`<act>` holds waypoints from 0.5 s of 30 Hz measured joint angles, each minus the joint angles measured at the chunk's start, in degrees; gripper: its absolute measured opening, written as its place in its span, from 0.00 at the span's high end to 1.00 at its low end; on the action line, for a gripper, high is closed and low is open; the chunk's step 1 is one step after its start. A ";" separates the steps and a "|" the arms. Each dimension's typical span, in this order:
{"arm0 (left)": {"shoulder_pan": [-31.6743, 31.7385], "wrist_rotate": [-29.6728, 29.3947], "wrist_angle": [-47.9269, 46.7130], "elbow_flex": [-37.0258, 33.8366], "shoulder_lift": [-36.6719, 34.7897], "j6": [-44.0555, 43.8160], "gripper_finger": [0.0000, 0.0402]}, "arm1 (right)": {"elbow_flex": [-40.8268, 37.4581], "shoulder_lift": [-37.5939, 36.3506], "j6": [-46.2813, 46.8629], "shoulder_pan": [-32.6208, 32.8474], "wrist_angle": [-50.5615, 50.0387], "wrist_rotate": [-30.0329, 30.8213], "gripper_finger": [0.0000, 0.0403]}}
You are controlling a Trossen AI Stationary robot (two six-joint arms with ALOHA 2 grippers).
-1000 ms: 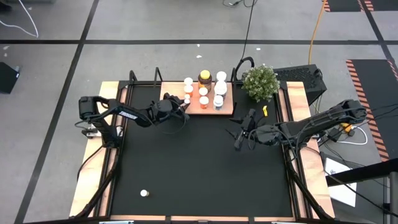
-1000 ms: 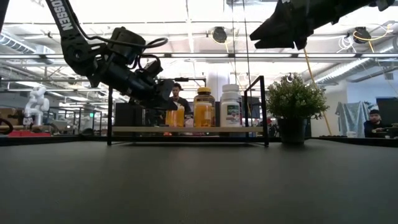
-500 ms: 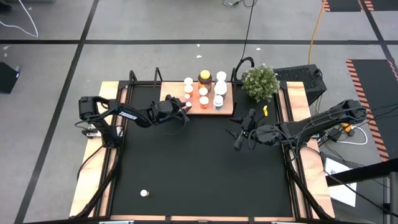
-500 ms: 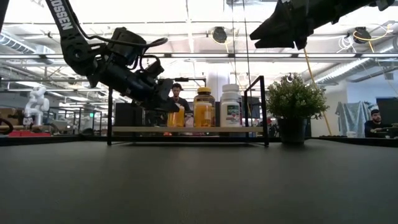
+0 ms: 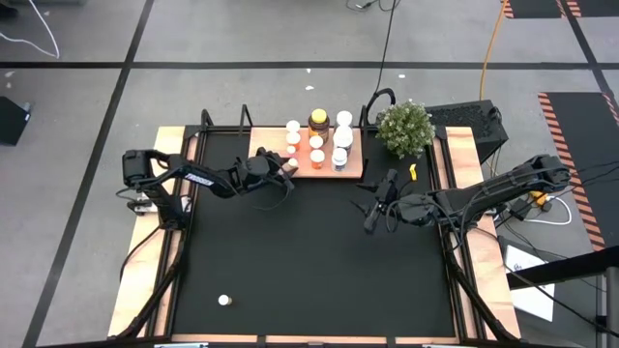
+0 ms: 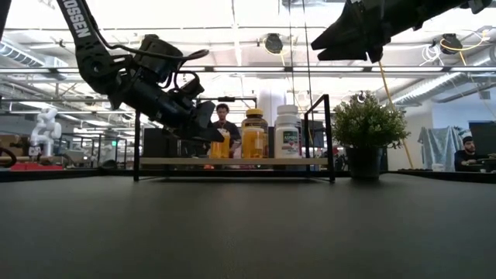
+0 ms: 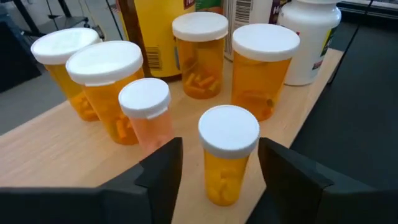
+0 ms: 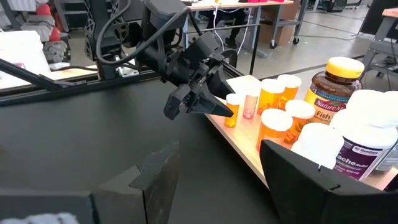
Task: Pick and place medicine bottles onto shelf by color
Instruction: Put the orange pill bottle on the shelf aligned with the other orange pill bottles
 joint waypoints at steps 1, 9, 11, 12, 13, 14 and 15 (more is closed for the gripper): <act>0.00 0.00 -0.05 0.00 -0.04 0.20 0.46 | 0.00 0.00 0.43 0.00 0.00 0.00 0.46; 0.00 -0.07 -4.29 -0.01 -3.22 1.58 0.40 | 0.00 0.00 0.59 0.00 0.22 -0.04 0.44; 0.00 -0.45 -4.62 0.00 -3.28 1.65 0.40 | 0.00 0.00 0.38 0.00 0.22 -0.07 0.43; 0.00 -0.52 -4.72 0.00 -3.28 1.65 0.40 | 0.00 0.00 0.33 0.00 0.22 -0.07 0.43; 0.00 -0.55 -4.71 0.00 -3.28 1.65 0.40 | 0.00 0.00 0.30 0.00 0.22 -0.07 0.43; 0.00 -0.57 -4.66 0.00 -3.28 1.65 0.40 | 0.00 0.00 0.35 0.00 0.22 -0.07 0.43; 0.00 -0.57 -4.67 0.00 -3.28 1.65 0.40 | 0.00 0.00 0.40 0.00 0.22 -0.08 0.43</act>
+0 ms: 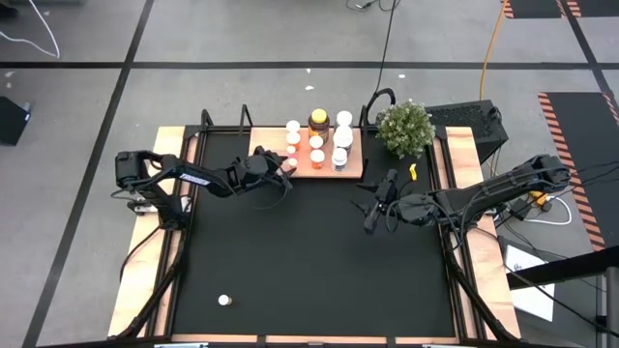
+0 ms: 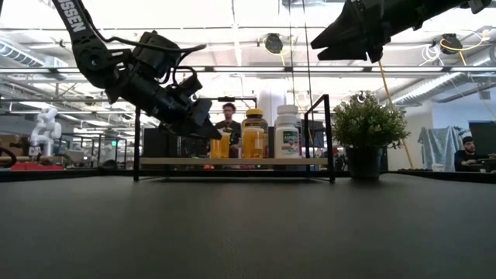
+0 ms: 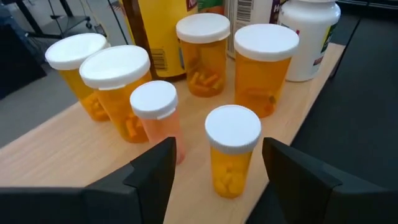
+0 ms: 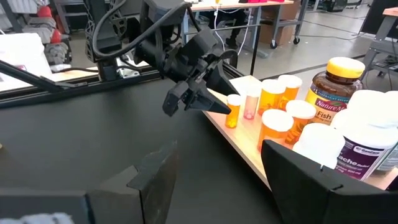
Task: Pick and place medicine bottles onto shelf by color
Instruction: Put the orange pill bottle on the shelf aligned with the other orange pill bottles, then put the light yellow pill bottle on the shelf
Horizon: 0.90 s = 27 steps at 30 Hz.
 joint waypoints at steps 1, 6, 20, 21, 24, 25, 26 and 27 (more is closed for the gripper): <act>0.00 0.00 -0.05 0.00 0.00 0.00 0.40 | 0.00 0.00 0.07 0.00 0.00 -0.01 0.43; 0.00 -1.37 -0.95 0.00 0.00 0.25 0.40 | 0.00 0.00 0.16 0.00 0.00 -0.09 0.43; 0.00 -1.57 -1.53 0.00 0.00 1.64 0.40 | 0.00 0.00 1.48 0.00 -0.02 -0.13 0.43; 0.00 -1.57 -1.66 0.00 0.00 1.79 0.40 | 0.00 0.00 1.50 0.00 -0.02 -0.14 0.43; -0.08 -1.57 -1.94 0.00 -0.24 1.75 0.40 | 0.00 0.00 1.85 0.02 -0.02 -0.29 0.43; -0.10 -1.57 -2.50 -0.01 -0.76 1.58 0.40 | 0.00 -0.02 1.89 0.02 -0.02 -0.40 0.43; -0.10 -1.57 -2.77 -0.02 -1.26 1.54 0.40 | 0.00 -0.03 1.86 0.02 -0.02 -0.40 0.43; -0.11 -1.57 -2.72 -0.01 -1.53 1.61 0.40 | 0.00 -0.04 1.69 0.02 0.00 -0.43 0.43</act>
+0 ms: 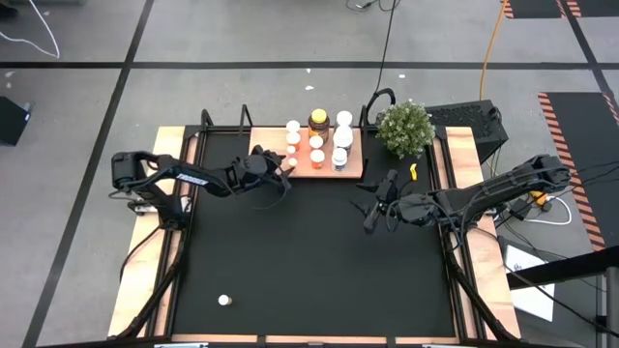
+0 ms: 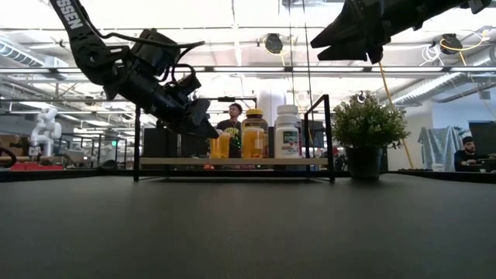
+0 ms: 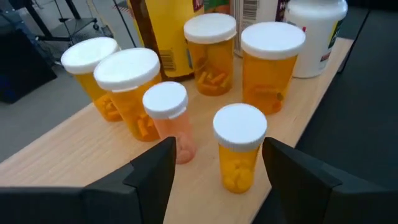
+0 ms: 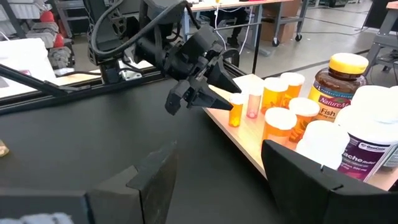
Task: Pick and place medicine bottles onto shelf by color
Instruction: Put the light yellow pill bottle on the shelf
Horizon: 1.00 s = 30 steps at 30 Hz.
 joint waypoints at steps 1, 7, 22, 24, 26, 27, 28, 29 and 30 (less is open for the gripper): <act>0.00 0.00 -0.15 0.01 -0.22 0.03 0.40 | 0.00 -0.02 -0.21 0.00 0.02 -0.05 0.43; -0.38 -0.02 -2.56 0.01 -4.39 1.92 0.40 | 0.00 -1.71 -1.78 0.03 0.22 -0.91 0.43; -8.15 -6.59 -15.20 1.54 -18.82 8.65 0.40 | 0.01 -4.42 -3.67 0.02 0.20 -6.27 0.43; -9.30 -8.59 -18.45 2.69 -20.78 8.93 0.40 | 0.00 -4.33 -2.19 0.02 -0.26 -7.88 0.43; -10.45 -10.04 -22.40 4.11 -22.48 9.22 0.40 | 0.00 -4.31 0.00 0.02 -0.22 -10.27 0.43; -11.04 -10.79 -24.10 5.03 -22.92 9.39 0.40 | 0.00 -4.07 1.22 0.02 -0.16 -11.05 0.43; -11.67 -11.56 -26.11 5.92 -23.49 9.40 0.40 | 0.00 -3.80 2.38 0.02 -0.15 -12.20 0.43; -12.36 -12.13 -28.17 6.75 -24.09 9.43 0.40 | 0.00 -3.51 3.43 0.02 -0.29 -13.32 0.43; -13.10 -12.48 -30.13 7.90 -24.45 9.47 0.40 | 0.00 -3.04 4.53 0.02 -0.21 -14.83 0.43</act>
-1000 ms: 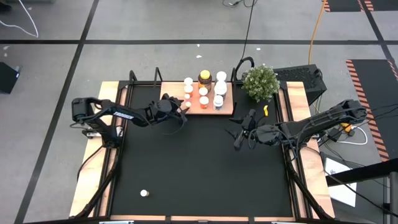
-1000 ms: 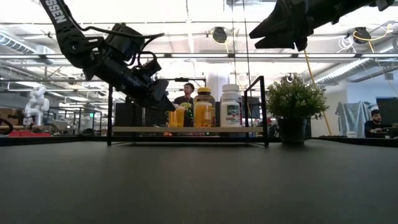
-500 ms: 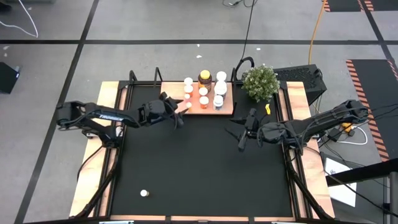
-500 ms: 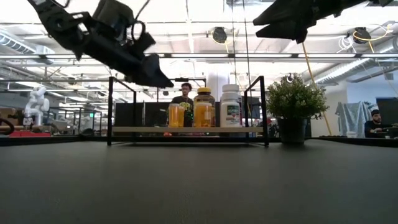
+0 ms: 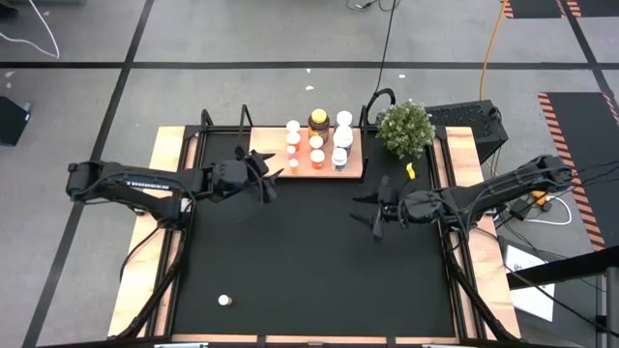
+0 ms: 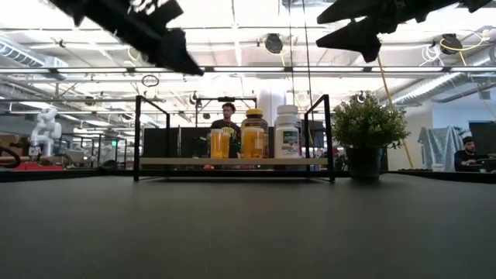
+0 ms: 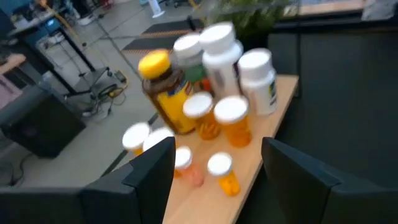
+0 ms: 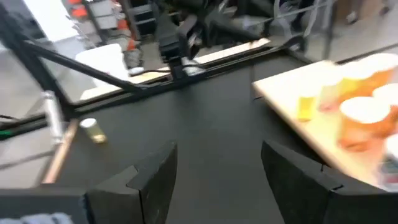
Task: Pick and place medicine bottles onto shelf by color
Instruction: Put the light yellow pill bottle on the shelf
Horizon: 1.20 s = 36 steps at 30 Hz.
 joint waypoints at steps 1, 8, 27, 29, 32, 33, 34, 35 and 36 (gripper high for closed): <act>-0.81 -0.38 -1.57 1.37 -0.07 0.36 0.40 | 0.00 0.65 1.12 0.00 0.69 -1.44 0.43; -6.71 -5.16 -19.14 12.58 -0.54 -0.93 0.40 | 0.02 10.72 6.57 1.74 12.72 -10.57 0.43; -16.06 11.19 -71.89 37.74 -0.93 -30.84 0.40 | 42.66 55.78 -2.13 6.67 14.50 -10.57 0.43; -17.18 13.33 -78.35 38.14 -1.75 -33.17 0.40 | 48.16 59.93 -5.37 5.97 14.59 -10.54 0.43; -19.78 15.06 -84.96 37.32 -3.83 -36.81 0.40 | 55.07 65.87 -8.47 4.46 14.37 -10.61 0.43; -21.10 15.41 -86.06 36.55 -4.64 -37.52 0.40 | 57.09 67.89 -8.94 3.94 14.46 -10.69 0.43; -22.45 15.93 -86.49 35.64 -5.62 -38.07 0.40 | 58.67 69.48 -9.09 3.51 14.39 -10.83 0.43; -23.86 15.96 -86.42 34.69 -6.71 -38.56 0.40 | 60.29 71.39 -9.06 3.09 14.25 -11.30 0.43; -25.61 16.02 -86.27 33.60 -7.99 -39.30 0.40 | 61.84 73.05 -9.07 2.66 14.48 -12.72 0.43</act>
